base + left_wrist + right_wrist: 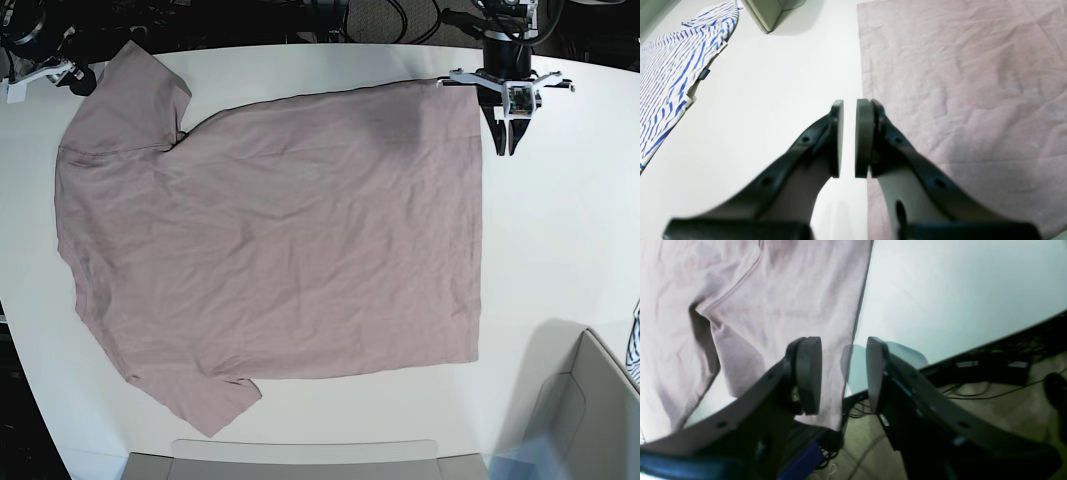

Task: Fold the T-shirt properly
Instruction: 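Grasp the shirt's shoulder corners with the left and right grippers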

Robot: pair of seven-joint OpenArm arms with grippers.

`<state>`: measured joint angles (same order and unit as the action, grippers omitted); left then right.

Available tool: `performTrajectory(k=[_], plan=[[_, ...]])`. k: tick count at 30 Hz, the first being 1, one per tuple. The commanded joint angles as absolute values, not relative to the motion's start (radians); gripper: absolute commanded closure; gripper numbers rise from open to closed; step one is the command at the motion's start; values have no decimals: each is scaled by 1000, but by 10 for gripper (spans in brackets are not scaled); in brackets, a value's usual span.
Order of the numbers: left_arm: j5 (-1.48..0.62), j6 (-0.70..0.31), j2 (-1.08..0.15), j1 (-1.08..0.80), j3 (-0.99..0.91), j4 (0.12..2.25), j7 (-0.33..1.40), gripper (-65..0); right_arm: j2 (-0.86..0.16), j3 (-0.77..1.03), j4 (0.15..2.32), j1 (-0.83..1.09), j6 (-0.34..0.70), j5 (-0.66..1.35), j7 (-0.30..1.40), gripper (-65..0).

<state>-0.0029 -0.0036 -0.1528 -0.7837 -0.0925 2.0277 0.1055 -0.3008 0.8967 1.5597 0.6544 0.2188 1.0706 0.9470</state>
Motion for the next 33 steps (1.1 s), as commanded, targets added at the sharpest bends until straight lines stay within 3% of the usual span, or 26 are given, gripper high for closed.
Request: performTrajectory(k=[1, 16, 22, 27, 31, 33], plan=[[-2, 1, -157, -791, -96, 2043, 84, -76, -317, 909, 1564, 654, 231, 1086, 937, -226], [-4, 1, -157, -789, -97, 2043, 84, -78, -315, 776, 1414, 573, 234, 1079, 940, -226], [-8, 1, -157, -789, -97, 2041, 99, -79, -251, 731, 1417, 601, 234, 1079, 940, -226], [-160, 1, -154, -693, -110, 2040, 340, -128, -246, 730, 1419, 596, 234, 1079, 940, -226], [-492, 1, -157, -610, -228, 2034, 585, -242, -269, 734, 1423, 593, 234, 1079, 940, -226], [-639, 1, -159, -579, -300, 2020, 677, -248, -271, 736, 1423, 593, 234, 1079, 940, -226]])
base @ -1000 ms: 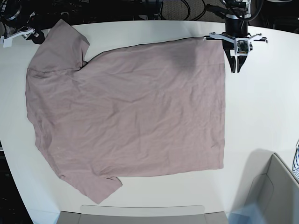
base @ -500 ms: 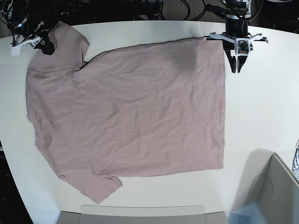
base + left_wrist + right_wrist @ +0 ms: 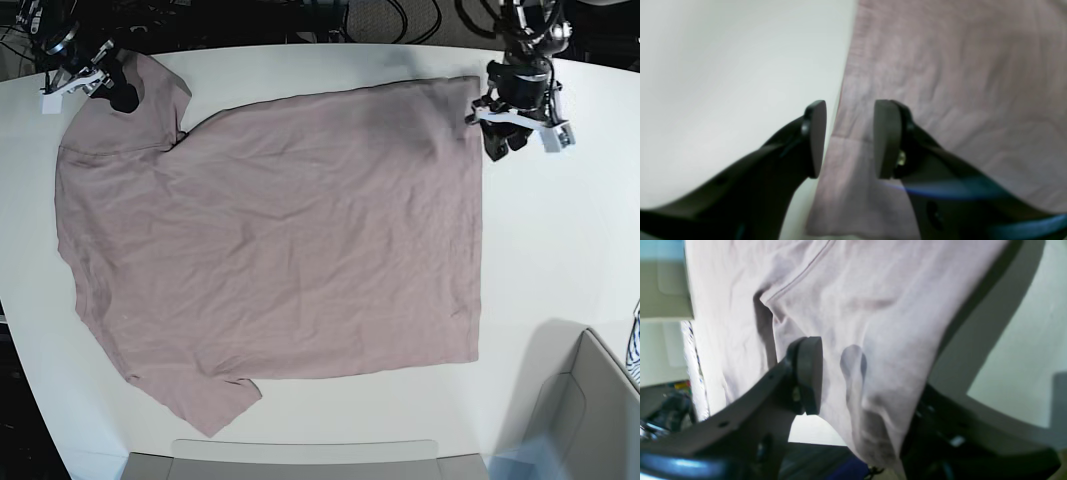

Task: Fold the T-shirt properly
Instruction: 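Grasp the shirt's shoulder corners with the left and right grippers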

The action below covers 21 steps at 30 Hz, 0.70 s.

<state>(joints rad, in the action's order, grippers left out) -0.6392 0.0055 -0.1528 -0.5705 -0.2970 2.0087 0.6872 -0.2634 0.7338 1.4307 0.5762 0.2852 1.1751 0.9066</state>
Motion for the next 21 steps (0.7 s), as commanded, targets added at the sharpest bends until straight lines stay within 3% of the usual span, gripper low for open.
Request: performTrajectory(k=[1, 5, 11, 15, 21], plan=[[-697, 1, -160, -567, -337, 2014, 723, -248, -271, 736, 1423, 596, 234, 1079, 940, -226], [-796, 1, -203, -535, -420, 1965, 897, -250, -271, 736, 1417, 598, 234, 1081, 940, -226], [-811, -12, -226, -565, -410, 1890, 908, -250, -271, 731, 1420, 596, 234, 1081, 940, -226], [-803, -108, -248, -578, -394, 1801, 911, -249, -271, 731, 1419, 595, 234, 1081, 940, -226], [-809, -114, -262, -579, -367, 1672, 880, -248, -285, 730, 1417, 591, 234, 1079, 940, -226]])
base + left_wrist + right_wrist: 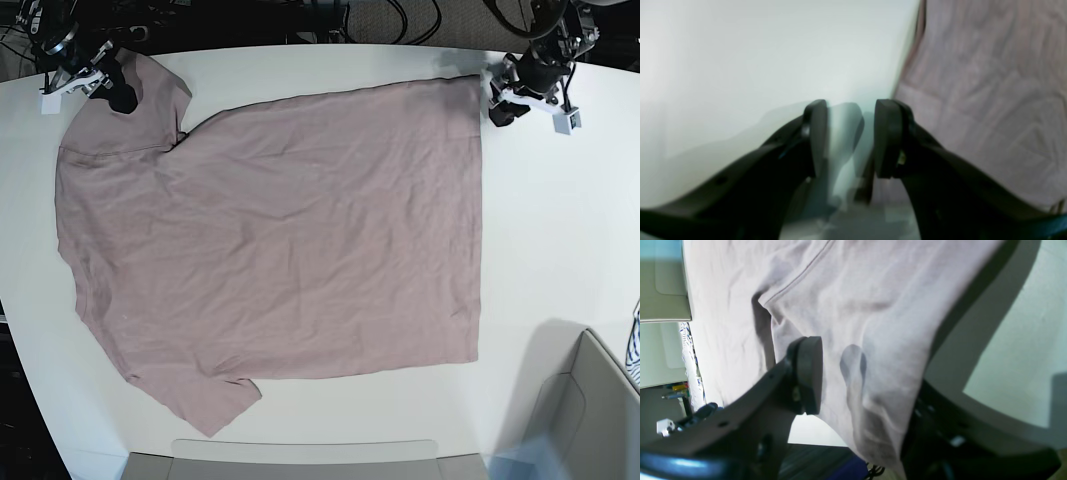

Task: Fold the T-shirt properly
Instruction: 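Grasp the shirt's shoulder corners with the left and right grippers, then lift the shoulder edge and fold it over toward the hem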

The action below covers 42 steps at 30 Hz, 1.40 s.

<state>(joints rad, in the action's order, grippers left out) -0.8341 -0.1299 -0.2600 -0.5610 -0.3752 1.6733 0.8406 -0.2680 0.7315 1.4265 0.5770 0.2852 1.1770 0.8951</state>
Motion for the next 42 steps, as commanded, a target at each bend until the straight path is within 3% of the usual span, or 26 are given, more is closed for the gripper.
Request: performTrajectory(k=[1, 20, 26, 42], plan=[[-811, -114, -265, -581, -352, 1676, 878, -248, -288, 730, 1419, 591, 234, 1081, 940, -226], [-806, -114, -260, -645, -162, 1685, 871, -210, -292, 730, 1422, 579, 234, 1079, 940, -214], [-803, -113, -262, -638, -170, 1682, 871, 0, -317, 730, 1437, 579, 234, 1078, 937, 0], [-806, -113, -265, -690, -378, 1787, 883, 0, -294, 769, 1732, 705, 234, 1036, 934, 0]])
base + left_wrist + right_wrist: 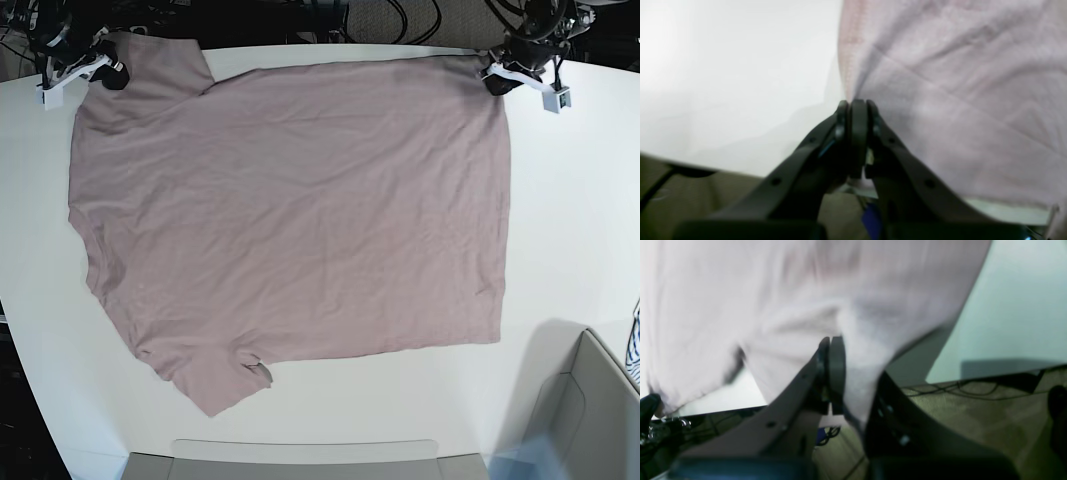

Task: Fold the T-shirt properly
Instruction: 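Lift the shoulder edge and fold it over toward the hem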

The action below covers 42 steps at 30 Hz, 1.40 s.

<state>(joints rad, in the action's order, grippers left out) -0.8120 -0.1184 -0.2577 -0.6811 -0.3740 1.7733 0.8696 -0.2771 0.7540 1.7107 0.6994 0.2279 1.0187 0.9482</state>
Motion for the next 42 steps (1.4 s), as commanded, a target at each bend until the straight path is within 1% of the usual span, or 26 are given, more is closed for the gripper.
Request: performTrajectory(k=[1, 4, 8, 13, 17, 20, 24, 31, 36, 42], plan=[[-806, -113, -265, -697, -383, 1799, 883, 0, -283, 777, 1755, 711, 234, 1036, 934, 0], [-806, -113, -265, -722, -389, 1853, 883, 0, -271, 811, 1827, 716, 234, 1035, 937, 0], [-805, -113, -260, -719, -389, 1893, 883, 0, -278, 828, 1877, 708, 234, 1035, 938, 0], [-803, -108, -260, -630, -389, 1893, 883, 0, -312, 819, 1900, 651, 231, 992, 941, 0], [-803, -107, -260, -584, -389, 1893, 886, 0, -318, 769, 1900, 579, 231, 889, 955, 0], [-803, -107, -260, -529, -390, 1893, 944, 0, -326, 736, 1900, 524, 232, 862, 1013, 0], [-803, -107, -257, -447, -426, 1893, 993, 0, -326, 713, 1900, 467, 232, 828, 1026, 0], [-800, -105, -254, -303, -458, 1883, 1082, 0, -326, 572, 1894, 367, 232, 691, 1024, 0], [-800, -105, -259, -246, -456, 1808, 1086, 0, -321, 503, 1894, 300, 232, 618, 1023, 0], [-800, -105, -260, -199, -458, 1797, 1092, 0, -320, 495, 1890, 217, 231, 564, 1027, 0]])
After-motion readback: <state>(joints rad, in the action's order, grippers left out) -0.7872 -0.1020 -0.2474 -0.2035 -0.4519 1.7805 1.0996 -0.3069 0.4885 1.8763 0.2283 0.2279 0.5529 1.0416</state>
